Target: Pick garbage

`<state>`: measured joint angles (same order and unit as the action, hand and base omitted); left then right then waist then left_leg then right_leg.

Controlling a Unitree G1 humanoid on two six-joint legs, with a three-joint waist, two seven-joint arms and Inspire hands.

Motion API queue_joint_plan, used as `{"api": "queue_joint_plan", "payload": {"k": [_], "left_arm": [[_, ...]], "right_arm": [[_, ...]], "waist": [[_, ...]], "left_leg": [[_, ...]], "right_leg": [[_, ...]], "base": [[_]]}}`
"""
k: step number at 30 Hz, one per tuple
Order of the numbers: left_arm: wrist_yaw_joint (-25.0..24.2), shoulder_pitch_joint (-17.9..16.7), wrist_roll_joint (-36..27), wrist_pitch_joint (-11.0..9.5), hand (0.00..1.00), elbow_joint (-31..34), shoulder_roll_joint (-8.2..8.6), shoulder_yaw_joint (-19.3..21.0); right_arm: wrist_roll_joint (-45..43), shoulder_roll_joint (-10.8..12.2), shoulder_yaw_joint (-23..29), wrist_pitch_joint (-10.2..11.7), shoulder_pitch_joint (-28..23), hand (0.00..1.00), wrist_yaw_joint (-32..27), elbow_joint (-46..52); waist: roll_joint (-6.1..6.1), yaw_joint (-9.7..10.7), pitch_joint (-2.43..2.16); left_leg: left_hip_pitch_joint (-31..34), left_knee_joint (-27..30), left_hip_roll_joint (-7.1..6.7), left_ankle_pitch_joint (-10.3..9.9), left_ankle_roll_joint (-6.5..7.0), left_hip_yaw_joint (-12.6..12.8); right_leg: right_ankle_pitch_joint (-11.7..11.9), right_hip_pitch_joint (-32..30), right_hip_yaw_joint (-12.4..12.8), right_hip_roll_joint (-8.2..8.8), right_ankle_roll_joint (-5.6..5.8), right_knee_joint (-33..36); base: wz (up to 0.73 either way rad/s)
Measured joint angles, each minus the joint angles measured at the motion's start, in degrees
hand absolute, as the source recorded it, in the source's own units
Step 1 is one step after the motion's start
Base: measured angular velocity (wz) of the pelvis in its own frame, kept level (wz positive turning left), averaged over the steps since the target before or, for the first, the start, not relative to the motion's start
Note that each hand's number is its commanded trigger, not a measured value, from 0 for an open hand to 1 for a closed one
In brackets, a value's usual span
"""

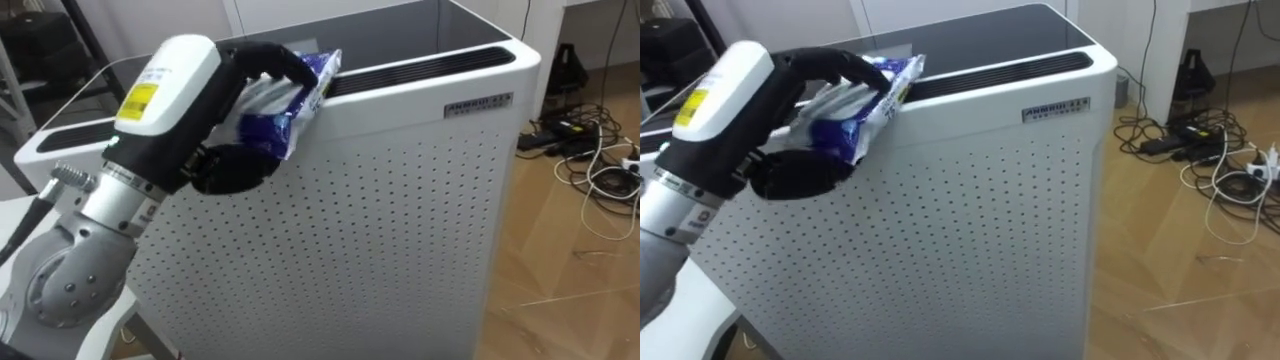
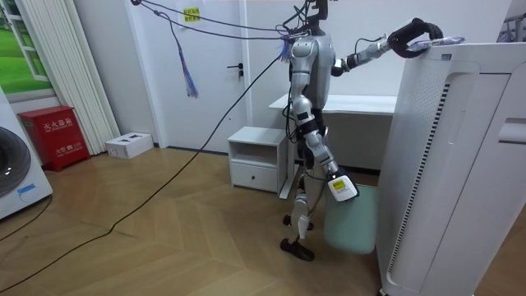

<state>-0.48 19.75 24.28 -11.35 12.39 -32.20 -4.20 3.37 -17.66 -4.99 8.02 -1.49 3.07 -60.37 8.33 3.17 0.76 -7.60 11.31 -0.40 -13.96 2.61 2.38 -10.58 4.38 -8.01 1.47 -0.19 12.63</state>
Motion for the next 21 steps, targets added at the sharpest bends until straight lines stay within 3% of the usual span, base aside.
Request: {"api": "queue_joint_plan", "payload": {"k": [4,21], "left_arm": [[0.0,0.8,0.1,1.0,1.0,0.1,-0.01,0.5],[-0.4,0.4,-1.4,1.1,1.0,2.0,-0.04,1.3]], "right_arm": [[0.0,-0.2,0.0,-0.4,0.0,1.0,-0.5,0.0],[-1.0,-0.8,-0.3,-0.5,0.1,1.0,-0.7,0.9]], "waist": [[0.21,0.2,0.06],[0.53,0.0,-0.01]], "left_leg": [[0.0,0.1,-0.23,0.0,0.0,0.0],[0.6,0.0,-0.23,0.0,0.08,0.4]], "right_leg": [[-0.1,0.1,0.0,-0.04,0.07,-0.1],[-0.1,-0.5,0.0,0.38,0.23,0.1]], "base": [[0.03],[0.0]]}}
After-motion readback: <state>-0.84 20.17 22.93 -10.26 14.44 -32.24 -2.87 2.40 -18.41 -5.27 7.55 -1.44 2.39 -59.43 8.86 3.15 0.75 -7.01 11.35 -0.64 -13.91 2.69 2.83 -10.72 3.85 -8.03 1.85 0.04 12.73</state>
